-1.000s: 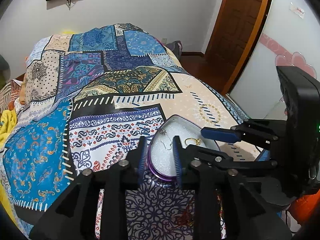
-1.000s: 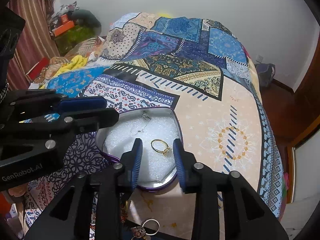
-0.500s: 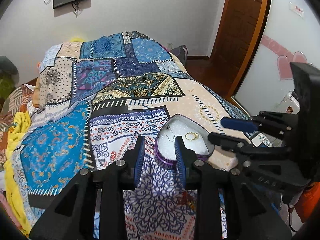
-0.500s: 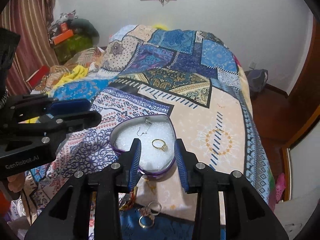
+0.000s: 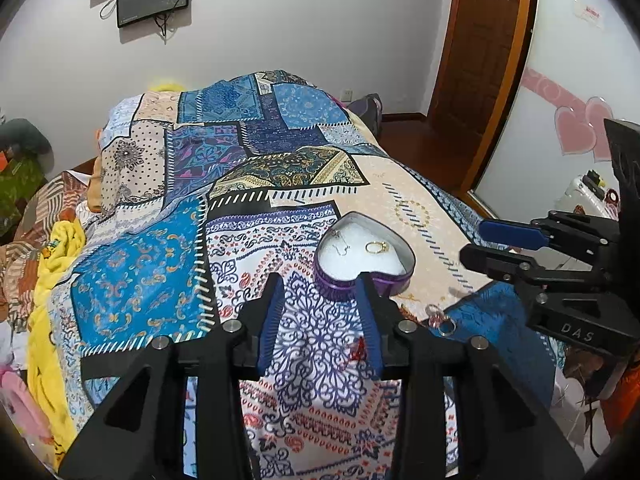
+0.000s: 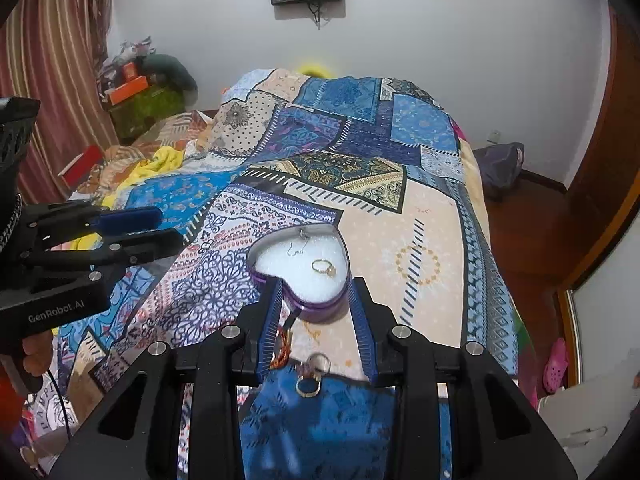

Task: Organize jewelry
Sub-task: 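Open and lift both tools away from the tin, then grasp the red beaded bracelet with the left tool while the right tool grasps two rings, then carry the bracelet with the left tool while the right tool carries the rings toward the tin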

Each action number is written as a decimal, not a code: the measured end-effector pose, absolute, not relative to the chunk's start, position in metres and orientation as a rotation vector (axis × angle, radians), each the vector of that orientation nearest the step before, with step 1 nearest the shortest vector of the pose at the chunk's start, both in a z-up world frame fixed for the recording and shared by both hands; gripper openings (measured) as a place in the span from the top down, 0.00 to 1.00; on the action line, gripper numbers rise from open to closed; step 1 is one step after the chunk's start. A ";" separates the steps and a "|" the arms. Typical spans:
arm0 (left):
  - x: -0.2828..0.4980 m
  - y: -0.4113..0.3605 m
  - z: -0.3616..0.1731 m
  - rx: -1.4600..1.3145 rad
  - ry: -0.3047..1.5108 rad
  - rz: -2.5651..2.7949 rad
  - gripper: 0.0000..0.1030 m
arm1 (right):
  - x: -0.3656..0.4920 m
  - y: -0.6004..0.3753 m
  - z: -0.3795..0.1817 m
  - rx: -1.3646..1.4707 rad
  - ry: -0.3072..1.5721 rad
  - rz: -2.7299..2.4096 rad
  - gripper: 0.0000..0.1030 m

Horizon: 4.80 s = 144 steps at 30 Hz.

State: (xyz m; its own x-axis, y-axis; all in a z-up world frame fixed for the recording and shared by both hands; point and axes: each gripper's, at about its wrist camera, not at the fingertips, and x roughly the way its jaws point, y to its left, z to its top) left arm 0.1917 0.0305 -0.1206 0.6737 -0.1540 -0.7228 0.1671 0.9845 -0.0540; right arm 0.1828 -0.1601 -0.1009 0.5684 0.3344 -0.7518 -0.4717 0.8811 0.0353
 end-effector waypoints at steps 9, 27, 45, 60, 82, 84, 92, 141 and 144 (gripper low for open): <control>0.181 0.029 -0.144 0.079 0.895 -0.178 0.63 | 0.171 -0.176 -0.117 -0.156 0.890 0.446 0.69; 0.180 0.011 -0.194 0.051 1.012 -0.235 0.63 | 0.163 -0.176 -0.166 -0.160 1.034 0.488 0.69; 0.217 0.001 -0.193 0.012 0.994 -0.327 0.76 | 0.177 -0.161 -0.172 -0.202 0.992 0.518 0.69; 0.225 0.008 -0.197 -0.060 0.993 -0.373 0.98 | 0.181 -0.165 -0.173 -0.173 0.988 0.549 0.87; 0.189 0.034 -0.151 -0.048 0.875 -0.288 0.98 | 0.178 -0.181 -0.154 -0.105 1.011 0.532 0.66; 0.188 0.037 -0.156 -0.053 0.887 -0.281 0.98 | 0.176 -0.184 -0.157 -0.118 1.006 0.509 0.64; 0.187 0.046 -0.170 -0.079 0.915 -0.250 0.98 | 0.189 -0.192 -0.165 -0.119 1.007 0.441 0.64; 0.232 0.030 -0.123 -0.070 0.759 -0.257 0.98 | 0.207 -0.173 -0.122 -0.105 0.829 0.516 0.89; 0.240 0.027 -0.125 -0.062 0.763 -0.257 0.98 | 0.211 -0.169 -0.124 -0.102 0.832 0.527 0.89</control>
State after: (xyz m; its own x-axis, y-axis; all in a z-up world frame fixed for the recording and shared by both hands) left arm 0.2398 0.0274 -0.1249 0.6934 -0.2520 -0.6751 0.2075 0.9670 -0.1479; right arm 0.2106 -0.1692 -0.1244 0.5535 0.4062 -0.7271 -0.4842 0.8672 0.1159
